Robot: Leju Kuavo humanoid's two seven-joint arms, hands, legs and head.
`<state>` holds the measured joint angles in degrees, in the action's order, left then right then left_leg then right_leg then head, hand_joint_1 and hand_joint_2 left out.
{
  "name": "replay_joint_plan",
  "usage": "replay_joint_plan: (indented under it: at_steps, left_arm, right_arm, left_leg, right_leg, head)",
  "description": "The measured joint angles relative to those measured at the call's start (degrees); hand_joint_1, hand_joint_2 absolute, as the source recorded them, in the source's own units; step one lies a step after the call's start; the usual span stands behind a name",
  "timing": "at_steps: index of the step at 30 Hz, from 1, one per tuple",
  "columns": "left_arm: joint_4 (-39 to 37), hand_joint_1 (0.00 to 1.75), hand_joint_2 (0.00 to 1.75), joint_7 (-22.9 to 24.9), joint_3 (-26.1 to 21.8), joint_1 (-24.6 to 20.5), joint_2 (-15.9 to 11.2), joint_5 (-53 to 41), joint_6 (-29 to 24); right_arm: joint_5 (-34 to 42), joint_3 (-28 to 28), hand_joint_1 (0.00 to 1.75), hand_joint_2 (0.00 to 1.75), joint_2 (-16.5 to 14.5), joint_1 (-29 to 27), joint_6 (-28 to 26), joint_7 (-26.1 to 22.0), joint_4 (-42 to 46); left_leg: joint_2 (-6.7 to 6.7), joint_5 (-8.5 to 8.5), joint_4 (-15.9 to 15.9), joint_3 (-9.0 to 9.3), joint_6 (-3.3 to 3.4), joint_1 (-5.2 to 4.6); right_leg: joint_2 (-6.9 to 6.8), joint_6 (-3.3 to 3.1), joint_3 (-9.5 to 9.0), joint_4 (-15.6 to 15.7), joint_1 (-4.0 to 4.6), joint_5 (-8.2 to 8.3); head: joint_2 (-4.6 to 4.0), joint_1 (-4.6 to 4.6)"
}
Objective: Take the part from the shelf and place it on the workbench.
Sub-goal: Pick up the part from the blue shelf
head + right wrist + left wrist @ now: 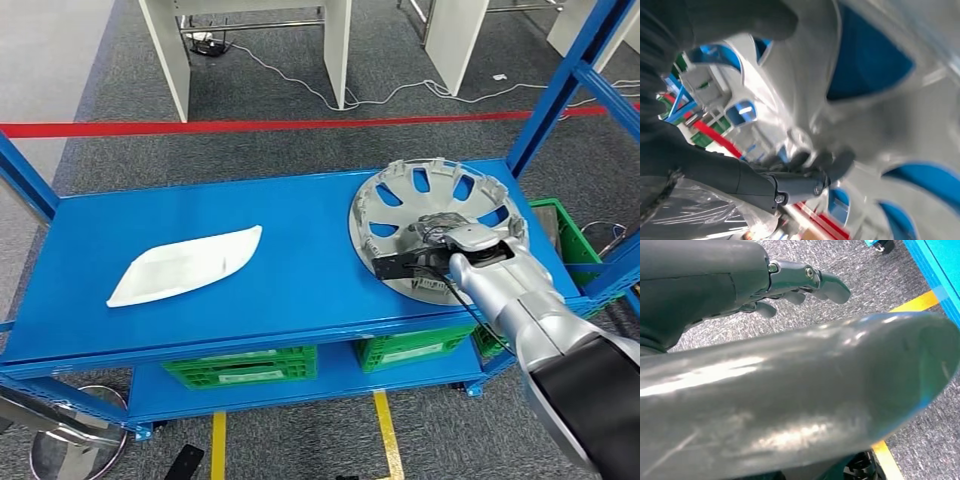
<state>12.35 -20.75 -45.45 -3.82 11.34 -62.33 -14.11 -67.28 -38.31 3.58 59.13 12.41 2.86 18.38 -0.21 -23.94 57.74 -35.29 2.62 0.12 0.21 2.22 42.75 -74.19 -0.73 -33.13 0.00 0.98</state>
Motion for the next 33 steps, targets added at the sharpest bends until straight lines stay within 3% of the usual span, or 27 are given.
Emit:
replay_joint_plan:
  at_steps: [1,3,4,6,8,10,14,15,16,19,21,23,26,29,30,31,33]
  left_arm:
    - [0.0,0.0,0.0,-0.4,-0.1,0.0,0.0,0.1,0.1]
    - [0.0,0.0,0.0,-1.1,-0.2,0.1,0.0,0.3,0.4]
    - [0.0,0.0,0.0,-1.3,-0.3,0.0,0.0,0.4,0.5]
    - [0.0,0.0,0.0,-1.7,-0.4,0.0,0.0,0.5,0.6]
    - [0.0,0.0,0.0,-2.1,-0.6,0.0,0.0,0.7,1.0]
    - [0.0,0.0,0.0,-2.6,-0.8,0.0,-0.1,0.9,1.2]
    - [0.0,0.0,0.0,-3.2,-1.2,0.0,-0.1,1.0,1.2]
    - [0.0,0.0,0.0,-3.2,-1.2,0.1,-0.1,1.1,1.2]
    - [0.0,0.0,0.0,-3.2,-1.2,0.1,-0.1,1.1,1.2]
    - [0.0,0.0,0.0,-3.3,-1.3,0.0,-0.2,1.1,1.2]
    - [0.0,0.0,0.87,-3.3,-1.3,0.0,-0.2,1.1,1.2]
    - [0.0,0.0,1.75,-3.4,-1.3,0.0,-0.2,1.1,1.2]
    - [0.0,0.0,1.75,-3.6,-1.3,0.0,-0.2,1.1,1.2]
    - [0.0,0.0,1.75,-3.8,-1.3,-0.2,-0.1,1.1,1.3]
    - [0.0,0.0,1.75,-3.8,-1.3,-0.2,-0.1,1.1,1.4]
    - [0.0,0.0,1.75,-4.0,-1.4,-0.1,-0.1,1.1,1.6]
    - [0.0,0.0,1.75,-4.5,-1.4,-0.1,-0.1,1.1,2.3]
  right_arm:
    - [0.2,0.0,1.75,1.75,0.0,0.0,0.0,-0.3,0.0]
    - [0.5,0.0,1.75,1.75,0.0,0.4,0.2,-0.8,0.0]
    - [0.6,0.0,1.75,1.75,-0.1,0.5,0.2,-1.0,0.0]
    - [0.7,0.0,1.75,1.75,-0.2,0.7,0.2,-1.2,0.0]
    - [0.7,-0.1,1.75,1.75,-0.2,0.8,-0.2,-1.3,0.0]
    - [0.8,-0.1,1.75,1.75,-0.4,0.8,-0.8,-1.5,0.0]
    - [1.0,-0.1,1.75,1.75,-0.5,0.7,-2.0,-2.2,0.0]
    - [1.0,-0.1,1.75,1.75,-0.5,0.5,-2.0,-2.3,0.0]
    - [1.0,-0.2,1.75,1.75,-0.5,0.5,-2.1,-2.3,0.0]
    - [1.0,-0.2,1.75,1.75,-0.5,0.5,-2.2,-2.3,0.1]
    - [1.1,-0.2,1.75,1.75,-0.5,0.6,-2.4,-2.3,0.2]
    - [1.1,-0.2,1.75,1.75,-0.5,0.6,-3.3,-2.5,0.2]
    - [1.2,-0.3,1.75,1.75,-0.5,0.7,-6.7,-3.2,0.7]
    - [1.0,-0.5,1.75,1.75,-0.5,0.7,-10.2,-4.1,1.6]
    - [0.8,-0.6,1.75,1.75,-0.5,0.6,-11.3,-4.4,2.0]
    - [0.6,-0.7,1.75,1.75,-0.5,0.5,-12.0,-4.6,2.4]
    - [0.3,-0.9,1.75,1.75,-0.5,0.7,-13.1,-4.9,3.5]
  left_leg:
    - [-0.04,-0.15,0.1,0.13,-0.05,0.02]
    - [-0.17,-0.61,0.4,0.41,-0.42,0.03]
    - [-0.24,-0.84,0.7,0.42,-0.7,-0.05]
    - [-0.37,-1.04,1.0,0.31,-1.25,-0.19]
    - [-0.45,-1.05,1.0,0.26,-1.77,-0.13]
    - [-0.38,-2.33,2.6,-0.34,-2.43,-0.01]
    - [-0.21,-8.5,15.7,-5.98,-3.38,0.42]
    - [-0.2,-8.56,17.3,-6.7,-3.45,0.49]
    - [-0.2,-7.48,16.5,-6.38,-3.43,0.53]
    - [-0.18,-1.94,5.8,-1.62,-3.04,0.51]
    - [-0.22,-1.09,1.7,0.03,-2.61,0.35]
    - [-0.28,-1.32,1.4,0.02,-1.99,0.19]
    - [-0.19,-0.99,0.8,0.32,-0.92,0.39]
    - [-0.14,-1.01,0.7,0.38,-0.41,0.33]
    - [-0.16,-1.04,0.7,0.41,-0.36,0.28]
    - [-0.18,-1.07,0.7,0.45,-0.34,0.25]
    - [-0.23,-1.21,0.7,0.65,-0.47,0.24]
  right_leg:
    - [-0.03,0.04,-0.39,1.5,-0.05,1.62]
    - [-0.16,-0.02,-3.74,9.1,-0.1,5.74]
    - [-0.17,-0.22,-5.49,12.5,-0.07,6.95]
    - [-0.15,-0.8,-7.16,15.4,0.1,7.31]
    - [-0.17,-1.5,-7.32,15.6,0.17,7.44]
    - [-0.28,-2.09,-7.5,15.7,-0.02,7.55]
    - [-0.33,-2.6,-7.66,15.8,-0.19,7.49]
    - [-0.27,-2.6,-7.7,15.8,-0.2,7.45]
    - [-0.2,-2.55,-7.78,15.8,-0.2,7.42]
    - [-0.12,-2.16,-7.98,15.7,-0.12,7.21]
    - [-0.11,-1.63,-7.73,15.7,0.06,7.21]
    - [-0.11,-0.95,-7.6,15.8,0.05,7.35]
    - [-0.14,-0.2,-6.19,13.4,-0.11,5.52]
    - [-0.16,-0.05,-0.86,2.5,-0.08,0.79]
    - [-0.16,-0.09,0.42,0.0,-0.08,0.32]
    - [-0.16,-0.17,0.7,-0.3,-0.07,0.98]
    - [-0.17,-0.51,-1.99,5.7,-0.05,4.79]
  head:
    - [0.0,-0.01]
    - [0.0,0.01]
    - [0.0,0.01]
    - [0.0,0.07]
    - [0.0,0.08]
    - [0.0,0.27]
    - [0.0,0.57]
    - [0.0,0.6]
    - [0.0,0.6]
    - [0.0,0.6]
    - [0.0,0.52]
    - [0.0,0.48]
    - [0.0,0.23]
    - [0.0,-0.02]
    - [0.0,-0.02]
    - [0.0,-0.05]
    - [0.0,-0.04]
